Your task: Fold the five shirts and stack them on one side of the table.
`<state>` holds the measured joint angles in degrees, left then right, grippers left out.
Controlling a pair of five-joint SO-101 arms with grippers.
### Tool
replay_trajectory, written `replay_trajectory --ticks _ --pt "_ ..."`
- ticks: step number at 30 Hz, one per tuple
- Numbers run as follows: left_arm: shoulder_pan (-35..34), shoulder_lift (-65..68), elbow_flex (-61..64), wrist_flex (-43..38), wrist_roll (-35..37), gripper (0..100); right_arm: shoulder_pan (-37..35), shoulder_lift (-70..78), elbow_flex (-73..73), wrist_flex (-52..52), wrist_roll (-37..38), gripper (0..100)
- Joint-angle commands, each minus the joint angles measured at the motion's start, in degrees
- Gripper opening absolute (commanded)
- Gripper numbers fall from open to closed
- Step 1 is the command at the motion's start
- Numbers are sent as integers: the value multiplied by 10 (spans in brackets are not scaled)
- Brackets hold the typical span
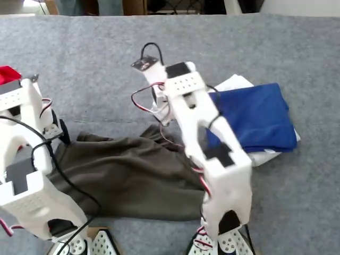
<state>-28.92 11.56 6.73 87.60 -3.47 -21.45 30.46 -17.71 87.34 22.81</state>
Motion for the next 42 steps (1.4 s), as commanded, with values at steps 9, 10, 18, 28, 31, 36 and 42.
replay_trajectory --ticks 9,10,18,28,31,36,42 --pt "-30 -4 17 -7 1 195 -55 130 -273 135 -6 155" --pt "-30 -4 17 -7 1 195 -58 131 -273 135 -6 155" --pt "-30 -4 17 -8 1 195 -61 221 -245 111 -8 152" --pt "-30 -4 16 -8 0 195 -70 290 -343 127 -44 13" --pt "-31 -4 16 -7 -20 195 -62 280 -371 136 -80 15" --pt "-40 -4 14 -7 -23 195 -44 227 -404 136 -96 15" --pt "-61 -4 11 -7 -23 197 -12 141 -496 135 -97 15"
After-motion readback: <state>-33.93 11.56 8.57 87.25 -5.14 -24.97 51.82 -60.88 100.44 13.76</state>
